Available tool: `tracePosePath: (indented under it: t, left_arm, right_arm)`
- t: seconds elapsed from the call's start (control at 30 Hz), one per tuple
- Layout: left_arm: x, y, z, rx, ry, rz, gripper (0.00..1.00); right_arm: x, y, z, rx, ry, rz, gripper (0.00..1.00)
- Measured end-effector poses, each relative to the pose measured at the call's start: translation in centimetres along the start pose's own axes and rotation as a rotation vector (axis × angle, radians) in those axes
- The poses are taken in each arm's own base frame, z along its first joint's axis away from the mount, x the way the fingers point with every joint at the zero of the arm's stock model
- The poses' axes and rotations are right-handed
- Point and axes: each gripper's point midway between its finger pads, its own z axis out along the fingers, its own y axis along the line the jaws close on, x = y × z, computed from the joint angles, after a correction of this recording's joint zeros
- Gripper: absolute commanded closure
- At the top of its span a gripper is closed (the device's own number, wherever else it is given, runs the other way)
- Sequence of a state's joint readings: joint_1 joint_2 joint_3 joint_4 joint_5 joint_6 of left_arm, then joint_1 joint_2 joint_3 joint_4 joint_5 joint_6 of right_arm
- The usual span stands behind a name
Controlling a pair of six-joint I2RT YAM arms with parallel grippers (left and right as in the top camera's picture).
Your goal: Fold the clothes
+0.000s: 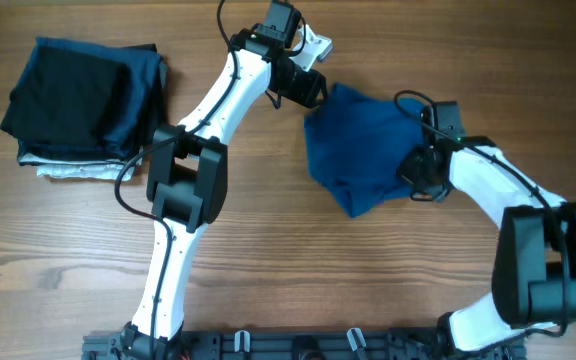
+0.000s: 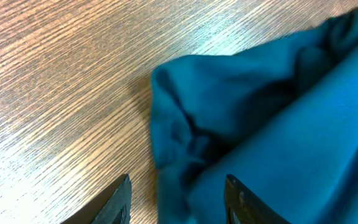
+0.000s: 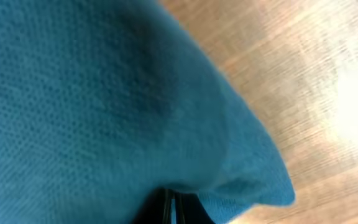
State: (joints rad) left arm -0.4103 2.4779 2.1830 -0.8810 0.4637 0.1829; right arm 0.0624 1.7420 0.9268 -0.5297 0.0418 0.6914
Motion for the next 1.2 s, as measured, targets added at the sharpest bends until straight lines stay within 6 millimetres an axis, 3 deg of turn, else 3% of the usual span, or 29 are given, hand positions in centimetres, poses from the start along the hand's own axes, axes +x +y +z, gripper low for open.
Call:
tracePosePath:
  t: [0.2,0.37,0.5,0.53,0.57,0.7,0.77,0.93,1.03,1.2]
  left_arm:
    - [-0.1,0.1,0.0,-0.003,-0.002,0.001,0.52]
    - [-0.1,0.1,0.0,-0.004,-0.003,0.001,0.48]
    - [-0.1,0.4,-0.2,-0.006,-0.007,-0.004,0.38]
    - [-0.5,0.4,-0.3,-0.008,-0.02,0.002,0.36]
    - [-1.2,0.5,-0.5,-0.011,-0.046,0.012,0.35]
    - [-2.9,0.2,-1.5,-0.017,-0.107,0.044,0.35]
    - [-3.2,0.1,-1.6,-0.018,-0.117,0.05,0.36]
    - [-4.6,-0.1,-1.7,-0.02,-0.17,0.079,0.34]
    - [-5.4,-0.4,-1.7,-0.02,-0.203,0.1,0.34]
    - [-5.7,-1.8,-1.1,-0.008,-0.208,0.126,0.32]
  right_arm:
    - [-6.7,5.3,1.7,-0.155,-0.263,-0.228,0.93]
    - [-8.0,7.7,1.4,-0.206,-0.273,-0.435,0.83]
    - [-9.4,9.4,-2.1,-0.201,-0.214,-0.515,0.57]
    - [-10.5,10.3,-4.4,-0.211,-0.219,-0.528,0.56]
    - [-10.5,10.4,-5.5,-0.208,-0.203,-0.532,0.55]
    - [-8.5,10.1,-9.2,-0.249,-0.125,-0.539,0.62]
    - [-7.0,9.9,-9.6,-0.273,-0.059,-0.522,0.6]
    - [-3.3,9.8,-8.0,-0.331,0.085,-0.415,0.52]
    - [-0.9,9.7,-6.2,-0.335,0.143,-0.372,0.51]
    - [1.7,9.6,-4.9,-0.334,0.209,-0.322,0.53]
